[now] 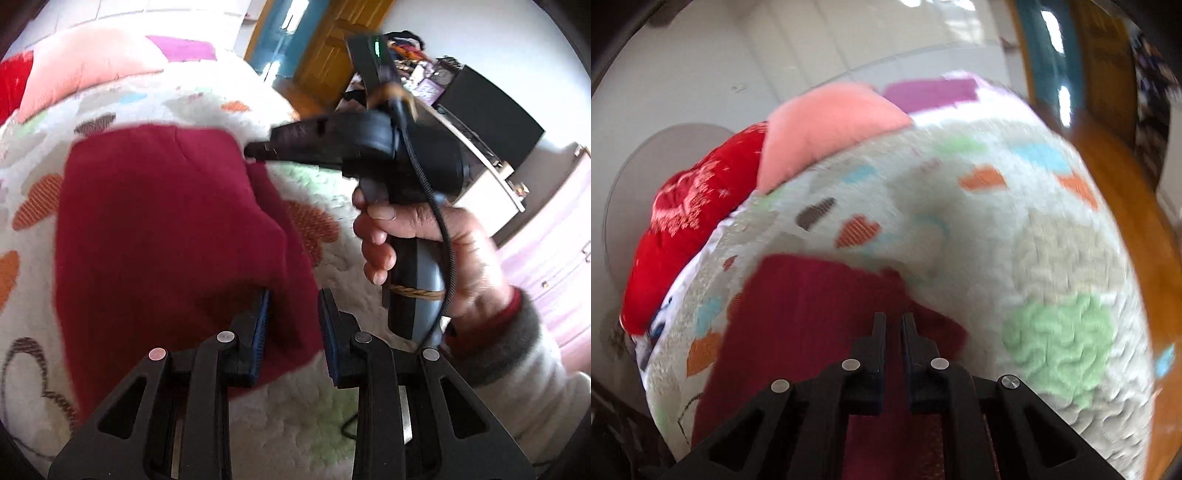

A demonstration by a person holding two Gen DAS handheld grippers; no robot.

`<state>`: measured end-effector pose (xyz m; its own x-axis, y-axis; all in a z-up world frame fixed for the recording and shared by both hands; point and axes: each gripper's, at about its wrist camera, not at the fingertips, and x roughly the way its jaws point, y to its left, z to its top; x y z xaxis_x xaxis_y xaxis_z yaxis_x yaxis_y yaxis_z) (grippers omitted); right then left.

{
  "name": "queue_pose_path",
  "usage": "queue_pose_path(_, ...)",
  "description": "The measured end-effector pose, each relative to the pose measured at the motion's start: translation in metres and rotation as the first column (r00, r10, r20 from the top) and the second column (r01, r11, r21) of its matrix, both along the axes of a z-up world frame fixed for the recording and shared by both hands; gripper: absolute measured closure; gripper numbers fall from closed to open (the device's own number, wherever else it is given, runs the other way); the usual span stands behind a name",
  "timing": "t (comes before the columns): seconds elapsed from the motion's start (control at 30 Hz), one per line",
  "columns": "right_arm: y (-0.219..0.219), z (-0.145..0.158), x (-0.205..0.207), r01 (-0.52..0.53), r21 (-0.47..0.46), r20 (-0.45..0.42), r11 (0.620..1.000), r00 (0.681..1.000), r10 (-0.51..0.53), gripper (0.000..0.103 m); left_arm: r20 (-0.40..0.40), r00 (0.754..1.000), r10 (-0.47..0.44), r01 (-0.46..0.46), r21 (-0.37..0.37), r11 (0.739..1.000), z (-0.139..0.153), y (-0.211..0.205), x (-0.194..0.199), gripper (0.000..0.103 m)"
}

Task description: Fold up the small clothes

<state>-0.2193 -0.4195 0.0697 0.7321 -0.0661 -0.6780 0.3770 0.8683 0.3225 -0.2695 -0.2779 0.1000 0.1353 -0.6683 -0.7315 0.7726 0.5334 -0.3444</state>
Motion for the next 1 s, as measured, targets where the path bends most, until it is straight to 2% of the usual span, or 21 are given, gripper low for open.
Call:
queue_pose_path(0.03, -0.005, -0.001, -0.005, 0.007, 0.043, 0.008, 0.999, 1.000, -0.007, 0.096, 0.019, 1.000, -0.005, 0.005, -0.013, 1.000, 0.010, 0.008, -0.008, 0.077)
queue_pose_path(0.1, -0.006, 0.011, -0.023, -0.021, 0.114, 0.096, 0.993, 0.995, 0.010, 0.091, 0.099, 0.995, 0.010, -0.007, -0.024, 1.000, 0.032, 0.033, -0.017, 0.073)
queue_pose_path(0.13, -0.004, 0.018, -0.033, -0.046, 0.130, 0.130, 0.990, 0.991, 0.029, 0.081, 0.133, 0.991, 0.021, -0.018, -0.020, 1.000, 0.037, 0.041, -0.018, 0.071)
queue_pose_path(0.17, 0.001, 0.024, -0.041, -0.074, 0.137, 0.154, 0.988, 0.987, 0.052, 0.066, 0.176, 0.983, 0.044, -0.043, -0.007, 0.999, 0.042, 0.051, -0.018, 0.065)
queue_pose_path(0.23, 0.020, 0.030, -0.050, -0.127, 0.132, 0.155, 0.983, 0.982, 0.106, 0.046, 0.219, 0.972, 0.090, -0.096, 0.019, 0.995, 0.040, 0.062, -0.006, 0.062)
queue_pose_path(0.27, 0.024, 0.028, -0.053, -0.149, 0.133, 0.150, 0.980, 0.980, 0.129, 0.045, 0.230, 0.966, 0.121, -0.132, 0.036, 0.991, 0.035, 0.067, 0.000, 0.062)
queue_pose_path(0.37, 0.040, 0.013, -0.051, -0.185, 0.181, 0.111, 0.966, 0.980, 0.166, 0.045, 0.179, 0.966, 0.188, -0.205, 0.079, 0.976, 0.008, 0.078, 0.025, 0.062)
queue_pose_path(0.43, 0.044, -0.005, -0.040, -0.170, 0.206, 0.070, 0.964, 0.985, 0.159, 0.043, 0.150, 0.968, 0.203, -0.219, 0.099, 0.971, -0.010, 0.080, 0.024, 0.062)
queue_pose_path(0.5, 0.050, -0.021, -0.030, -0.162, 0.212, 0.029, 0.964, 0.987, 0.160, 0.043, 0.157, 0.965, 0.212, -0.232, 0.125, 0.965, -0.024, 0.082, 0.026, 0.062)
queue_pose_path(0.53, 0.053, -0.025, -0.027, -0.165, 0.189, 0.026, 0.968, 0.986, 0.163, 0.043, 0.163, 0.963, 0.213, -0.234, 0.123, 0.964, -0.024, 0.084, 0.023, 0.062)
queue_pose_path(0.57, 0.057, -0.026, -0.024, -0.162, 0.157, 0.028, 0.974, 0.987, 0.159, 0.048, 0.167, 0.962, 0.216, -0.237, 0.121, 0.964, -0.024, 0.083, 0.022, 0.062)
queue_pose_path(0.6, 0.060, -0.026, -0.021, -0.148, 0.132, 0.026, 0.980, 0.989, 0.146, 0.055, 0.164, 0.963, 0.216, -0.237, 0.122, 0.964, -0.024, 0.082, 0.024, 0.062)
queue_pose_path(0.63, 0.063, -0.023, -0.018, -0.146, 0.106, 0.027, 0.984, 0.989, 0.144, 0.073, 0.162, 0.963, 0.217, -0.238, 0.123, 0.964, -0.023, 0.075, 0.028, 0.062)
queue_pose_path(0.67, 0.064, -0.021, -0.019, -0.149, 0.098, 0.038, 0.984, 0.989, 0.146, 0.076, 0.156, 0.964, 0.215, -0.234, 0.121, 0.965, -0.019, 0.076, 0.027, 0.062)
queue_pose_path(0.77, 0.071, 0.001, -0.038, -0.160, 0.024, 0.087, 0.987, 0.984, 0.157, 0.079, 0.149, 0.971, 0.189, -0.200, 0.059, 0.978, 0.000, 0.079, 0.019, 0.062)
queue_pose_path(0.87, 0.070, 0.013, -0.059, -0.148, -0.037, 0.076, 0.988, 0.986, 0.151, 0.080, 0.175, 0.967, 0.187, -0.197, 0.044, 0.979, 0.003, 0.071, 0.018, 0.053)
queue_pose_path(0.93, 0.062, 0.003, -0.055, -0.115, -0.065, 0.016, 0.991, 0.993, 0.116, 0.079, 0.155, 0.970, 0.186, -0.199, 0.075, 0.977, -0.012, 0.060, 0.021, 0.052)
queue_pose_path(1.0, 0.054, -0.015, -0.041, -0.115, -0.028, -0.032, 0.993, 0.993, 0.114, 0.078, 0.155, 0.968, 0.197, -0.217, 0.124, 0.968, -0.027, 0.053, 0.024, 0.052)
